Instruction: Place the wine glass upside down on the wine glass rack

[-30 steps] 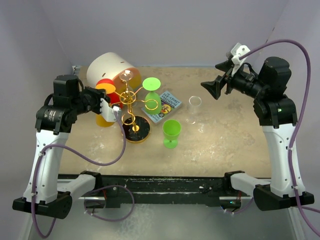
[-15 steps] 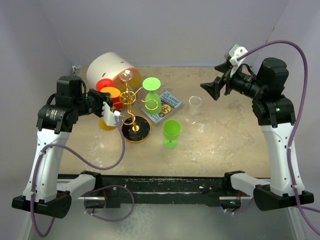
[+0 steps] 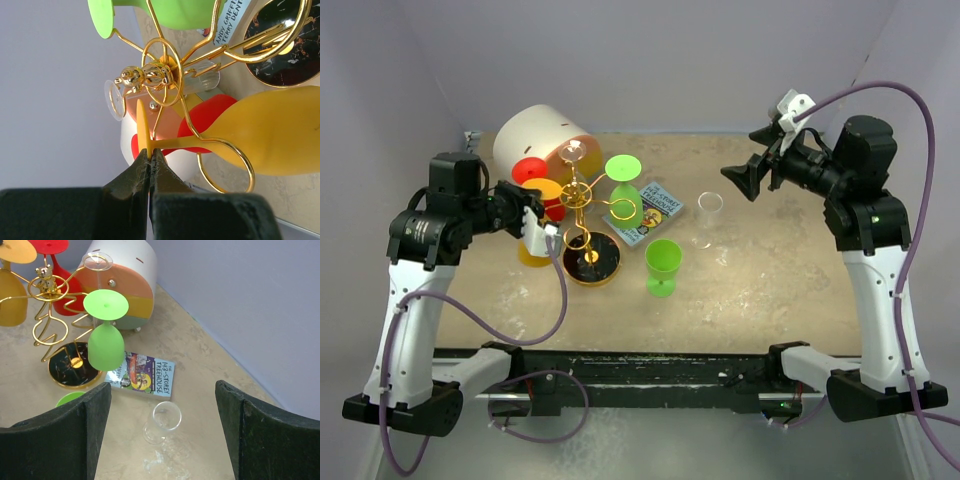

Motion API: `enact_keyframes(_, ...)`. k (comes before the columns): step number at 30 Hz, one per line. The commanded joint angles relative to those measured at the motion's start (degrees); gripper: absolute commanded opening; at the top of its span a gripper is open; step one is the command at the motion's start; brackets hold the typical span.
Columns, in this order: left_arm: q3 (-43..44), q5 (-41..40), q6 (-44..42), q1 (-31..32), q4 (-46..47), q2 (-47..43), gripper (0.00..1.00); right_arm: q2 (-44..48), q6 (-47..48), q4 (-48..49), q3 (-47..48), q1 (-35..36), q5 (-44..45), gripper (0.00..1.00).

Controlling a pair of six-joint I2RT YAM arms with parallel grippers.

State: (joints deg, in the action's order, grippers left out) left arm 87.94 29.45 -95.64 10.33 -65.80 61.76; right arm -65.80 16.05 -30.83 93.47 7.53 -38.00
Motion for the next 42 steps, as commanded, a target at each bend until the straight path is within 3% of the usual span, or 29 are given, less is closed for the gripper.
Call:
enact_keyframes(1, 3.0, 0.4, -0.9, 0.4, -1.4, -0.9, 0.00, 1.3, 1.0, 1.0, -0.2, -0.2, 0.3, 0.87)
enact_keyframes(26, 2.7, -6.8, 2.1, 0.4, -5.8, -3.2, 0.01, 0.9, 1.4, 0.7, -1.2, -0.1, -0.5, 0.88)
enact_keyframes(42, -0.7, -7.3, 1.8, 0.4, -8.1, -3.9, 0.01, 1.3, 1.8, 0.5, -1.9, -0.2, -0.4, 0.89)
